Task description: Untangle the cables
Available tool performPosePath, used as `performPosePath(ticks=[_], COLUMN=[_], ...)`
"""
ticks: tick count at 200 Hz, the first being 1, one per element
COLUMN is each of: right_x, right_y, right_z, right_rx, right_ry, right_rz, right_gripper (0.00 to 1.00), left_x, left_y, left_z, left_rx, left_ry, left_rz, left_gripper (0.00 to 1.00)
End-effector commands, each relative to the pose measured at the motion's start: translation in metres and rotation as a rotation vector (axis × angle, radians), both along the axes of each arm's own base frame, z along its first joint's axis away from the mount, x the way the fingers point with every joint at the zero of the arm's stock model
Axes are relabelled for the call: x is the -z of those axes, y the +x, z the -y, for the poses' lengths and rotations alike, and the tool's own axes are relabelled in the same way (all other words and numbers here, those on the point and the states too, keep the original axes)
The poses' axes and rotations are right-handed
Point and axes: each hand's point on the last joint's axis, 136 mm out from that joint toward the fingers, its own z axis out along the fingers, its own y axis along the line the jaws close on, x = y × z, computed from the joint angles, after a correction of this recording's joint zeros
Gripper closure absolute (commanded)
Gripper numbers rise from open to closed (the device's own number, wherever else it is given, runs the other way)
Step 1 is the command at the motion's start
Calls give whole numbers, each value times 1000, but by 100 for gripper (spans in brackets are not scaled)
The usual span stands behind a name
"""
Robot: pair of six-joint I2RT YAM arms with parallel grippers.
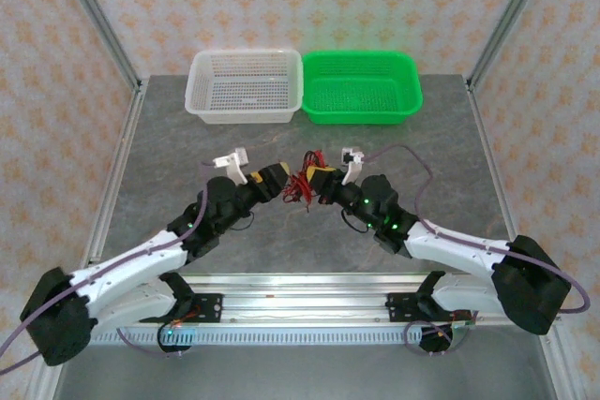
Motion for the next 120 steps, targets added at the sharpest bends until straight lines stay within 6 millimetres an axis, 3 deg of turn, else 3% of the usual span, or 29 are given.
performPosePath(ticks=[1,22,43,76,120], right_x=[-23,-21,-16,-15,-12], right_y=[11,17,22,25,26], right_z=[8,8,2,-4,-4], right_rx=[85,110,111,102,106], right_ry=[7,6,3,22,38], right_rz=[55,43,24,3,-22], right_gripper=[100,100,100,100,100], left_x=[-1,3,13,14,14], left_y=[-3,-7,-11,-12,-5], left_z=[-29,-23,5,43,66], left_rx=[-89,-43,74,157,215], left_ry=[196,248,211,167,139], left_rz=[-43,-98,-129,-92,-70], left_gripper=[25,27,33,36,38])
